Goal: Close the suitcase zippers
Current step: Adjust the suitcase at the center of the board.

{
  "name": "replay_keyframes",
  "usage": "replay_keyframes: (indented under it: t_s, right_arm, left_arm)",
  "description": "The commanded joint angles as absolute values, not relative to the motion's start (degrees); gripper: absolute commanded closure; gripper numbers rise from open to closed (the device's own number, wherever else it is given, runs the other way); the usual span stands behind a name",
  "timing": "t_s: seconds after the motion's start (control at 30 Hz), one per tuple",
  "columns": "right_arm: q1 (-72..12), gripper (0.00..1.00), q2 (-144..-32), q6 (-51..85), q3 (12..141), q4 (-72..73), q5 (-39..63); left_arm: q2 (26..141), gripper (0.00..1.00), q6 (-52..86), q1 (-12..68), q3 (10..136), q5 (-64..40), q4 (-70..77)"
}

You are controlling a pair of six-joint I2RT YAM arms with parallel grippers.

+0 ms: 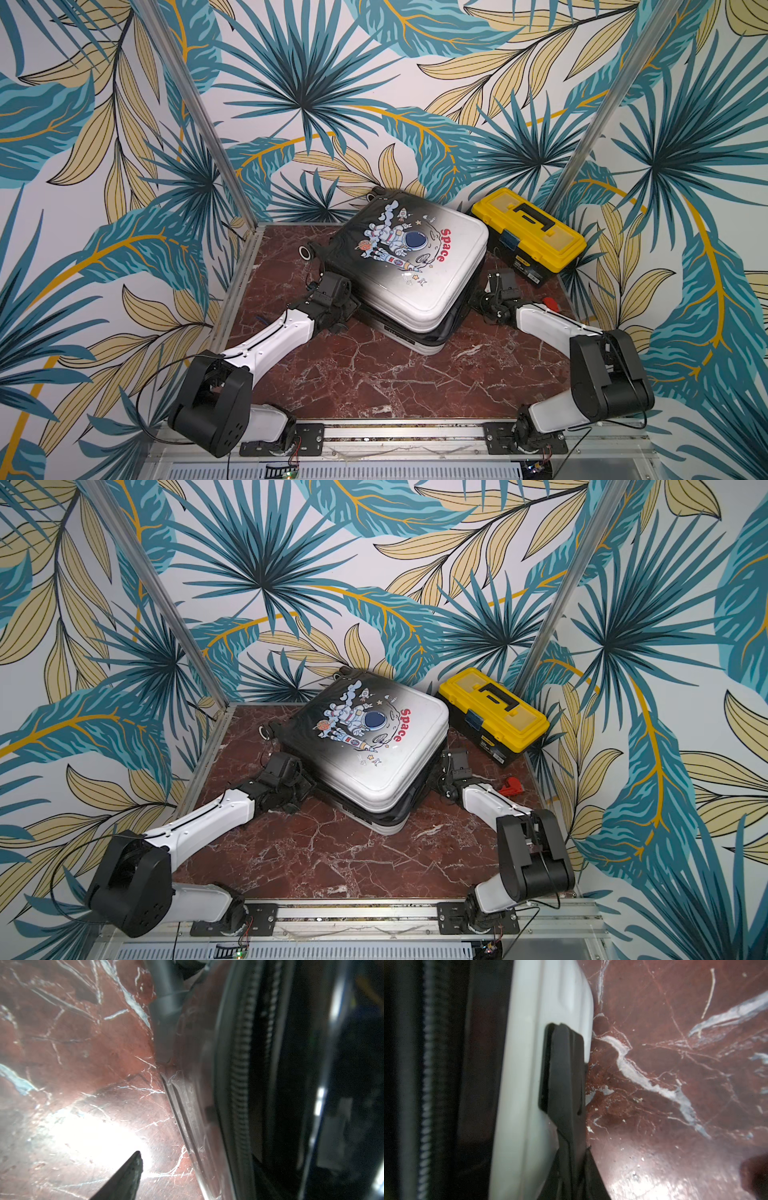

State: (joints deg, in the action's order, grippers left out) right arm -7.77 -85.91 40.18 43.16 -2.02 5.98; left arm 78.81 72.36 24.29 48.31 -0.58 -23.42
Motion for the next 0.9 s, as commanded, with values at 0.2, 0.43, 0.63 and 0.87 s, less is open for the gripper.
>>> replay_keyframes:
  t_s: [0.2, 0.43, 0.63, 0.87]
  right_arm:
    - [-13.3, 1.00, -77.5, 44.1, 37.5, -6.8, 9.5]
    - [-20.8, 1.00, -70.3, 52.0, 34.2, -7.0, 5.1]
    - [-30.7, 0.86, -65.9, 59.9, 32.5, -4.4, -0.8]
    - [-44.6, 0.79, -69.4, 70.3, 37.0, -7.1, -9.6]
  left_arm:
    - [82.9, 0.61, 69.2, 23.7, 51.5, -1.1, -20.1]
    - [84.6, 0.93, 62.9, 20.1, 52.4, -1.5, -20.1]
    - [88.5, 1.00, 53.4, 15.4, 56.9, -3.5, -20.0]
    - [94.8, 1.00, 42.7, 11.4, 63.9, -9.7, -16.6]
